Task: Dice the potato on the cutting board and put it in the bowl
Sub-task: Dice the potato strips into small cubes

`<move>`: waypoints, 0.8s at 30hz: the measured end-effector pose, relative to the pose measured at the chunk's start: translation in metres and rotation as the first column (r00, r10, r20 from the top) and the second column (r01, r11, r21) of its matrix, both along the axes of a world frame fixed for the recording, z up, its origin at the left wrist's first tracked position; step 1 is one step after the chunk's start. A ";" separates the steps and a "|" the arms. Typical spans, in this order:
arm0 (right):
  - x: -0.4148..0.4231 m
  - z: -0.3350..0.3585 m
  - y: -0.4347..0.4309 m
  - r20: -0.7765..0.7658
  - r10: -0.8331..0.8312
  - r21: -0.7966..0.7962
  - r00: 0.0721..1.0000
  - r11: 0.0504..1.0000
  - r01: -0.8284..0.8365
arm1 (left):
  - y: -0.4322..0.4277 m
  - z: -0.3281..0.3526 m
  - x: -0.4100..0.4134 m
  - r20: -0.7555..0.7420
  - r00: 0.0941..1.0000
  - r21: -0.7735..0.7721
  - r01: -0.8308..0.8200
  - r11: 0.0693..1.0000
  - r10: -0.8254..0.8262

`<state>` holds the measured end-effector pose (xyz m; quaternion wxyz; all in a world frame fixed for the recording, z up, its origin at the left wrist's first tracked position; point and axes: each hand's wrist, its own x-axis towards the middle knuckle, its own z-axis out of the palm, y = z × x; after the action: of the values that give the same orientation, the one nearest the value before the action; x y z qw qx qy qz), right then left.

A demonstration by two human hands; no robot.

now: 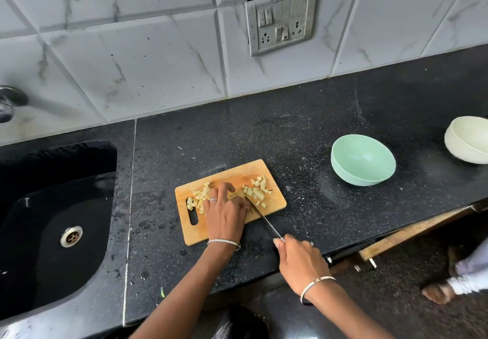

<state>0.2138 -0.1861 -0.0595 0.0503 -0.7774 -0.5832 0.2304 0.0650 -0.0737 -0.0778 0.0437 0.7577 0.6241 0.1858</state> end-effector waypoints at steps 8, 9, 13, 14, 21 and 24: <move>0.007 0.001 0.003 -0.129 0.004 0.047 0.992 0.999 0.002 | 0.001 -0.001 0.002 0.053 0.998 -0.031 0.029 0.999 -0.028; 0.006 0.002 0.003 -0.141 0.010 0.056 0.990 0.998 -0.002 | 0.001 -0.001 0.001 0.083 0.996 -0.033 0.034 0.999 -0.031; 0.004 0.001 -0.003 -0.173 0.023 0.147 0.985 0.989 0.002 | 0.003 0.000 -0.007 0.208 0.978 -0.004 0.001 1.000 0.000; 0.004 -0.001 -0.006 -0.158 0.035 0.175 0.987 0.985 -0.006 | 0.003 0.002 -0.008 0.240 0.971 0.009 -0.018 1.000 0.016; 0.007 -0.013 -0.014 -0.147 0.025 0.225 0.989 0.974 0.009 | 0.003 0.013 -0.021 0.228 0.972 -0.011 -0.062 0.998 0.063; 0.010 -0.010 -0.010 -0.157 0.018 0.217 0.987 0.976 0.017 | -0.002 0.007 -0.018 0.087 0.996 0.006 -0.008 1.000 0.008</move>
<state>0.2233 -0.1958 -0.0690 0.1813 -0.7463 -0.5993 0.2260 0.0466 -0.0756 -0.0709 0.0679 0.7465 0.6241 0.2207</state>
